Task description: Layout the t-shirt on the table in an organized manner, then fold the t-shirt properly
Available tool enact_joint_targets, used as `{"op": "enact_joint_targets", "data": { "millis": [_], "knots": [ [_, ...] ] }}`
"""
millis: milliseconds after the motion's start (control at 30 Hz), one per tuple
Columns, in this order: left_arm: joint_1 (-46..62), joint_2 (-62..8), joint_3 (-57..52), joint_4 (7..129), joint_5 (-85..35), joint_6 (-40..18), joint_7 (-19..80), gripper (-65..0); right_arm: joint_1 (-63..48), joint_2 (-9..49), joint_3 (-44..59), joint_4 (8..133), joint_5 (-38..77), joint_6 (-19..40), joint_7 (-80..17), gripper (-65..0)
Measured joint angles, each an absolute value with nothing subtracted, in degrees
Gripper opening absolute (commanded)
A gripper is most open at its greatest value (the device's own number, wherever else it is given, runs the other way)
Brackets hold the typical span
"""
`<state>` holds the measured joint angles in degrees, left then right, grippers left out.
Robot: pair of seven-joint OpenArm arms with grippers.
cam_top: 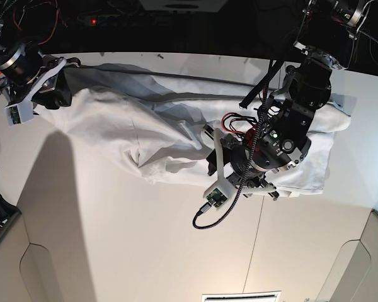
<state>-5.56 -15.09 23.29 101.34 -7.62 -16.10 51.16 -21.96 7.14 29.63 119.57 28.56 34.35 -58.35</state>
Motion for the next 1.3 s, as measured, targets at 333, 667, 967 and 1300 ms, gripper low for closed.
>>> {"op": "enact_joint_targets", "data": {
  "millis": [333,667,967,1300],
  "knots": [
    [-5.43,-15.09,23.29,101.32,-7.64,-16.08,50.98,-40.6,-20.95,32.32,6.24,120.16,-6.15,34.22,-49.71,-49.1],
    [-5.43,-15.07,23.29,100.31,-7.81,-16.08,50.98,-40.6,-20.32,43.4,-3.36,120.16,-6.22,34.09,-50.72,-35.2],
    [-5.43,-15.09,23.29,99.72,-7.79,-15.84,50.3,-40.6,-19.84,44.45,-10.24,120.53,-6.28,34.11,-50.74,-35.2],
    [-5.43,-15.07,23.29,99.7,-7.81,-15.4,50.13,-40.6,-15.59,42.35,-16.93,119.96,-8.99,34.11,-49.28,-35.2]
  ]
}}
